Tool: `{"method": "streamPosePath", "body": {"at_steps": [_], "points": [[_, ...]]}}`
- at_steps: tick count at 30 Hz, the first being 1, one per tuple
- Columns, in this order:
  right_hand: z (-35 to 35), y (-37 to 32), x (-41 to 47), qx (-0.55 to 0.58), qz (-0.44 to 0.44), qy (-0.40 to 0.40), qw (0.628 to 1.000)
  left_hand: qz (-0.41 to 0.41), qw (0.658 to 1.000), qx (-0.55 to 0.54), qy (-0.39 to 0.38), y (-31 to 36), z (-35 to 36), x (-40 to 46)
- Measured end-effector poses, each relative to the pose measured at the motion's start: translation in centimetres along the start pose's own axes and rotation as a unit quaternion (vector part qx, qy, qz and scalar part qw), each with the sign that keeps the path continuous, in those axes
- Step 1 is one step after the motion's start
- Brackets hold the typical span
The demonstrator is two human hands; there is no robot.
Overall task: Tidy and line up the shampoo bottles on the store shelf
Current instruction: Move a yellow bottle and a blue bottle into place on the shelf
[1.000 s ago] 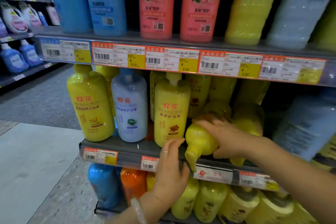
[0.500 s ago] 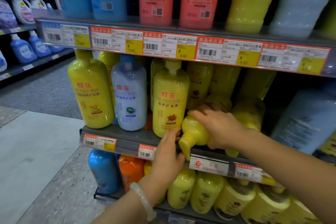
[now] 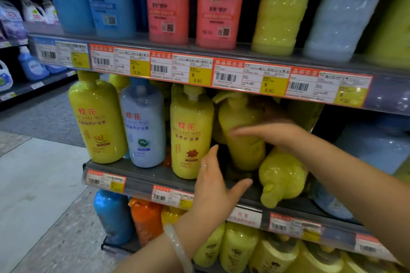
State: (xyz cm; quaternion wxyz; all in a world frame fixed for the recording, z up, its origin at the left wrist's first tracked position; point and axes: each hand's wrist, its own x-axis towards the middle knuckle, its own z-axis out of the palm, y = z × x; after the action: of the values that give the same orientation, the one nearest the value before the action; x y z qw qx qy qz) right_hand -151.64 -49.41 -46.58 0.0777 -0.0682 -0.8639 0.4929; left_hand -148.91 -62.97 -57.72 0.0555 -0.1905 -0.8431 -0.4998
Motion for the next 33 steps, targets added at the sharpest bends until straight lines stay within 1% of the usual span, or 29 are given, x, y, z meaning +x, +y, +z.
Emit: {"method": "streamPosePath", "body": {"at_steps": [1,3,5,8,10,13,15,20,21,22,23,24,25,26,27,28,29,30,33], "points": [[-0.1,0.0,0.3,0.052,0.047,-0.016,0.997,0.005,1.000,-0.007,0.000,0.7,0.5,0.5],[0.0,0.3,0.8,0.100,0.116,-0.010,0.988,-0.001,1.000,-0.010,0.000,1.9,1.3,1.7],[0.4,0.7,1.1,0.101,0.135,0.017,0.986,-0.026,0.999,-0.031,0.017,2.5,1.9,2.7],[1.0,0.7,1.0,0.076,0.118,0.033,0.990,-0.064,0.995,-0.050,0.051,2.6,2.6,3.8],[0.6,0.7,0.8,0.048,0.113,0.027,0.992,-0.078,0.993,-0.053,0.073,2.5,3.1,4.2],[-1.2,1.0,0.5,0.025,0.121,-0.035,0.992,-0.076,0.993,-0.044,0.083,2.2,3.1,4.4],[-2.2,1.4,0.4,0.018,0.109,-0.048,0.993,-0.067,0.994,-0.052,0.074,1.8,2.8,4.6],[-2.5,2.2,0.1,-0.064,0.043,0.005,0.997,-0.054,0.997,-0.052,0.019,0.9,1.7,5.0],[-2.9,2.3,-0.2,-0.077,0.036,-0.001,0.996,-0.052,0.997,-0.050,0.010,0.8,1.6,5.1],[-3.5,2.6,-0.5,-0.114,0.027,-0.017,0.993,-0.050,0.998,-0.048,0.003,0.7,1.5,5.1],[-4.1,2.9,-1.0,-0.200,0.015,-0.040,0.979,-0.048,0.998,-0.047,-0.003,0.7,1.5,5.2],[-4.7,3.5,-1.7,-0.310,0.006,-0.073,0.948,-0.045,0.998,-0.044,-0.007,0.7,1.5,5.1],[-4.9,4.3,-2.5,-0.408,-0.009,-0.107,0.907,-0.042,0.998,-0.039,-0.008,0.6,1.5,4.9],[-4.7,5.4,-3.2,-0.478,-0.024,-0.136,0.868,-0.037,0.999,-0.034,-0.006,0.6,1.6,4.5],[-4.3,6.5,-4.0,-0.526,-0.034,-0.155,0.836,-0.031,0.999,-0.028,-0.001,0.6,1.6,3.9],[-3.7,7.3,-4.7,-0.563,-0.046,-0.158,0.810,-0.026,0.999,-0.021,0.006,0.5,1.7,3.1],[-3.2,7.9,-5.2,-0.589,-0.063,-0.148,0.792,-0.019,1.000,-0.016,0.016,0.4,1.9,2.1],[-2.9,8.3,-5.4,-0.597,-0.080,-0.131,0.787,-0.010,1.000,-0.013,0.025,0.2,2.1,1.1],[-3.0,8.9,-5.5,-0.569,-0.103,-0.108,0.809,0.022,0.999,-0.009,0.036,-0.6,3.1,-1.3]]}}
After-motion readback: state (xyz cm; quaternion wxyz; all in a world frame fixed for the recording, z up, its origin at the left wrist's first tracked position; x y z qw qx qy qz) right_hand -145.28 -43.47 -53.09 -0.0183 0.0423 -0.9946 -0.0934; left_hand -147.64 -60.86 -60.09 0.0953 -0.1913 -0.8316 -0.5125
